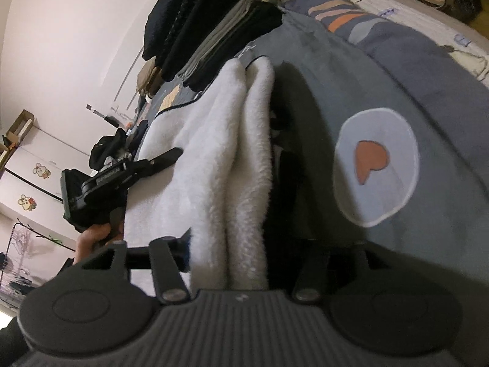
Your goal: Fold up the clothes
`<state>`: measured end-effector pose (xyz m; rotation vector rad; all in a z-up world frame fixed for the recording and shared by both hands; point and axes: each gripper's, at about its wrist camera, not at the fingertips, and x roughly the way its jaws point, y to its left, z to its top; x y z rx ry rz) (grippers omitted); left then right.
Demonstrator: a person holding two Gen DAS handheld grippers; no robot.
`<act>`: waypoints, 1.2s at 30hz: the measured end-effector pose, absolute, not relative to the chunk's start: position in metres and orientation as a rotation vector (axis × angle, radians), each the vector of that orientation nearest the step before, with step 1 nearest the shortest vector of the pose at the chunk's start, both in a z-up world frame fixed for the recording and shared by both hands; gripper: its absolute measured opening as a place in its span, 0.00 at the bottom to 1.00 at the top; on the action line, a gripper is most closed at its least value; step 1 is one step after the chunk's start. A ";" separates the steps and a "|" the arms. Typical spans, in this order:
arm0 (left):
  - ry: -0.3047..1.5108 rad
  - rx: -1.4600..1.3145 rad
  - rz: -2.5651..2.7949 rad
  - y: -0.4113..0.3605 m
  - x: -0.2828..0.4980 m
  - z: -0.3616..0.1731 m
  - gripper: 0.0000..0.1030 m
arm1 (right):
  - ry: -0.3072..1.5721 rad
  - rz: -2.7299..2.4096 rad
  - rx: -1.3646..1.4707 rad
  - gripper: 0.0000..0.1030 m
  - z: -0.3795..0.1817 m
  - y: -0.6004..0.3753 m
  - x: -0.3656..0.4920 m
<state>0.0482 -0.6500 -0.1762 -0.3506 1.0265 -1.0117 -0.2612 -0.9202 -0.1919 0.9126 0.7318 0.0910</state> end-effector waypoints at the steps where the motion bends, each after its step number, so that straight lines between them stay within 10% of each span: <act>1: 1.036 -0.357 -1.007 -0.646 0.051 -0.176 0.43 | 0.729 0.087 0.911 0.57 -0.192 -0.923 -0.264; 23: 0.881 -0.478 -1.080 -0.541 -0.028 -0.108 0.70 | 0.597 0.009 0.746 0.66 -0.104 -0.924 -0.321; 36: 1.166 -0.612 -1.205 -0.593 -0.060 -0.185 0.70 | 0.686 0.079 0.855 0.66 -0.158 -0.914 -0.310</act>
